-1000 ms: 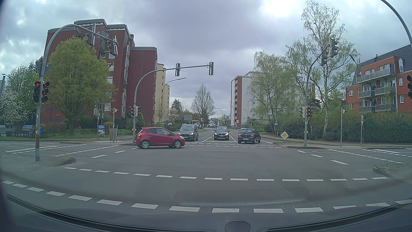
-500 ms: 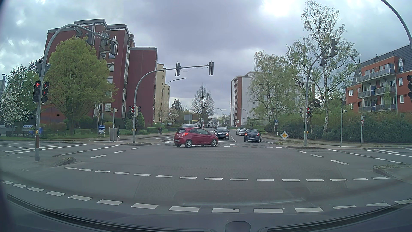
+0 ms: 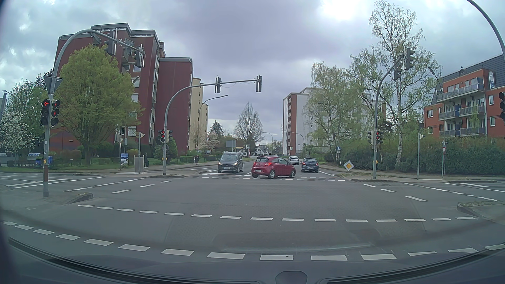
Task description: Follow the waypoints while adhering to traffic rules and regulations
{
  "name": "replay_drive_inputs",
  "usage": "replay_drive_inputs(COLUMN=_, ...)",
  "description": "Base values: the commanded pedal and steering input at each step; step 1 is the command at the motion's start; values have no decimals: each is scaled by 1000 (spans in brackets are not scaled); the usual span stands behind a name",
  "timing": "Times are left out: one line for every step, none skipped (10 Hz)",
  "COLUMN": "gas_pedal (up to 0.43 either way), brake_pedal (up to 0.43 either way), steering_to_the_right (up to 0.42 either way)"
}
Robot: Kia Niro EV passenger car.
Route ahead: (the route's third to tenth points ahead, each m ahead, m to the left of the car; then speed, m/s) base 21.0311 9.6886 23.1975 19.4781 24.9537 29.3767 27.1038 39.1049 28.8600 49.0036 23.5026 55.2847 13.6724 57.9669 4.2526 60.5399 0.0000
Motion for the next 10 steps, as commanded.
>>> replay_drive_inputs(gas_pedal=0, brake_pedal=299, steering_to_the_right=-10)
replay_drive_inputs(gas_pedal=0, brake_pedal=293, steering_to_the_right=-10)
replay_drive_inputs(gas_pedal=0, brake_pedal=293, steering_to_the_right=-10)
replay_drive_inputs(gas_pedal=0, brake_pedal=299, steering_to_the_right=-10)
replay_drive_inputs(gas_pedal=0, brake_pedal=299, steering_to_the_right=-10)
replay_drive_inputs(gas_pedal=0, brake_pedal=293, steering_to_the_right=-10)
replay_drive_inputs(gas_pedal=0, brake_pedal=293, steering_to_the_right=-10)
replay_drive_inputs(gas_pedal=0, brake_pedal=299, steering_to_the_right=-10)
replay_drive_inputs(gas_pedal=0, brake_pedal=293, steering_to_the_right=-10)
replay_drive_inputs(gas_pedal=0, brake_pedal=293, steering_to_the_right=-10)
